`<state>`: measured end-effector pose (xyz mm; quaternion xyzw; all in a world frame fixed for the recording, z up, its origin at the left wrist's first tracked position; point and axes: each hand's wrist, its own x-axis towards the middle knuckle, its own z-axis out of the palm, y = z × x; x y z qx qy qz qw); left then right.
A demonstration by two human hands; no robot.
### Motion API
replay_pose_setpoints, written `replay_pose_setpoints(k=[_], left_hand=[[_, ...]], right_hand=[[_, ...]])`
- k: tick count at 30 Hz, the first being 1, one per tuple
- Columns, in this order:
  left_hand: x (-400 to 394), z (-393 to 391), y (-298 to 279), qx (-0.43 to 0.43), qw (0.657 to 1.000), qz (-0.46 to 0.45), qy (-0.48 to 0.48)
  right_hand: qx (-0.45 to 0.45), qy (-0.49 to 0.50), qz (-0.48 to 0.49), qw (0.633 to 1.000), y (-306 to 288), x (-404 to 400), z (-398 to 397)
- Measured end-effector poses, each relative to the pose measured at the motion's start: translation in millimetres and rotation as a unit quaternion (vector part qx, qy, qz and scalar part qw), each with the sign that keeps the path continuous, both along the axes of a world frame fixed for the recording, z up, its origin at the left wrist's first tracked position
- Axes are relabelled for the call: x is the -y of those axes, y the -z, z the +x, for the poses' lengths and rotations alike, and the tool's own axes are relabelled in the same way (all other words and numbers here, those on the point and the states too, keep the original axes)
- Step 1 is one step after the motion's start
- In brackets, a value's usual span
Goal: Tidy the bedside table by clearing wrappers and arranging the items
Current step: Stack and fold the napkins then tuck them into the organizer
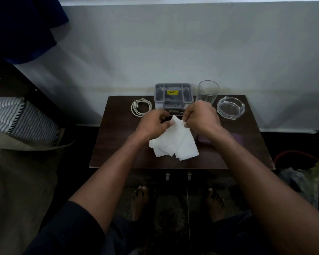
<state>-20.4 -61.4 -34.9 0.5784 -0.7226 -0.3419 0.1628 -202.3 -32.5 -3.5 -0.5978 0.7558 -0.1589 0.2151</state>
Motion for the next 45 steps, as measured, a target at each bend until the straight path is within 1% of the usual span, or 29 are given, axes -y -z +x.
replay_pose_setpoints(k=[3,5,9,13,16,19,23,25,26,27,28,30,31,32,33,34,35,37,38,39,40,41,43,45], left_hand=[[-3.7,5.1,-1.3,-0.060,0.998,0.017,0.002],[-4.3,7.1,-3.1,-0.090,0.996,0.003,-0.010],[-2.9,8.9,-7.4,-0.064,0.993,-0.070,-0.065],[-3.4,11.2,-6.6,-0.043,0.994,-0.080,-0.060],[-2.6,12.7,-5.5,-0.060,0.993,-0.084,-0.063],[-1.8,12.9,-6.5,-0.097,0.990,-0.074,-0.074],[1.6,11.7,-6.7,-0.130,0.985,-0.036,-0.105],[2.2,8.1,-9.1,-0.143,0.981,0.000,-0.133],[1.5,6.1,-11.1,-0.158,0.975,0.025,-0.154],[0.2,4.4,-13.7,-0.190,0.963,0.064,-0.181],[-1.3,2.8,-17.1,-0.248,0.938,0.126,-0.208],[-5.3,2.2,-23.1,-0.378,0.856,0.264,-0.233],[-7.7,2.5,-24.9,-0.404,0.835,0.292,-0.233],[-10.0,2.0,-26.3,-0.402,0.836,0.292,-0.233],[-11.1,1.7,-26.3,-0.384,0.848,0.271,-0.243],[-11.9,1.7,-26.5,-0.364,0.860,0.242,-0.262],[-11.9,2.2,-25.9,-0.353,0.864,0.218,-0.287],[-11.5,5.5,-26.4,-0.356,0.848,0.211,-0.331],[-12.0,8.0,-27.9,-0.365,0.834,0.228,-0.345],[-12.9,10.4,-29.0,-0.370,0.824,0.248,-0.351],[-14.6,12.3,-29.4,-0.366,0.820,0.263,-0.352],[-15.8,14.3,-28.4,-0.352,0.827,0.270,-0.346],[-17.9,17.3,-26.8,-0.311,0.852,0.274,-0.319],[-19.5,19.6,-25.4,-0.280,0.869,0.288,-0.288]], right_hand=[[0.066,-0.012,0.010,0.998,-1.2,-2.1,0.5],[0.072,-0.007,0.009,0.997,-1.6,-1.3,0.7],[0.125,0.005,0.011,0.992,-3.9,0.5,-0.7],[0.151,0.014,0.031,0.988,0.4,4.2,-1.1],[0.198,0.012,0.054,0.979,6.9,6.9,-0.2],[0.230,0.001,0.085,0.970,12.8,7.9,1.8],[0.209,-0.028,0.090,0.973,18.0,8.1,5.4],[0.246,-0.029,0.105,0.963,18.4,9.3,6.4],[0.276,-0.025,0.118,0.954,17.3,9.6,7.7],[0.305,-0.016,0.125,0.944,16.2,9.7,9.0],[0.331,-0.001,0.124,0.936,14.8,10.0,10.1],[0.385,0.038,0.112,0.915,12.1,10.4,9.5],[0.408,0.053,0.111,0.905,10.5,10.6,8.2],[0.418,0.058,0.115,0.899,9.0,10.6,6.2],[0.409,0.054,0.123,0.903,8.3,10.5,3.8],[0.376,0.043,0.130,0.916,8.4,10.6,0.8],[0.317,0.030,0.133,0.938,10.3,11.0,-2.2],[0.157,0.008,0.122,0.980,17.9,12.0,-6.5],[0.086,0.001,0.112,0.990,22.1,11.2,-7.0],[0.037,-0.004,0.103,0.994,25.7,9.4,-6.2],[0.012,-0.008,0.099,0.995,29.0,7.4,-4.4],[0.002,-0.012,0.099,0.995,32.6,5.9,-2.0],[-0.009,-0.009,0.094,0.995,40.3,3.8,3.7],[-0.035,0.005,0.072,0.997,47.8,3.5,9.5]])
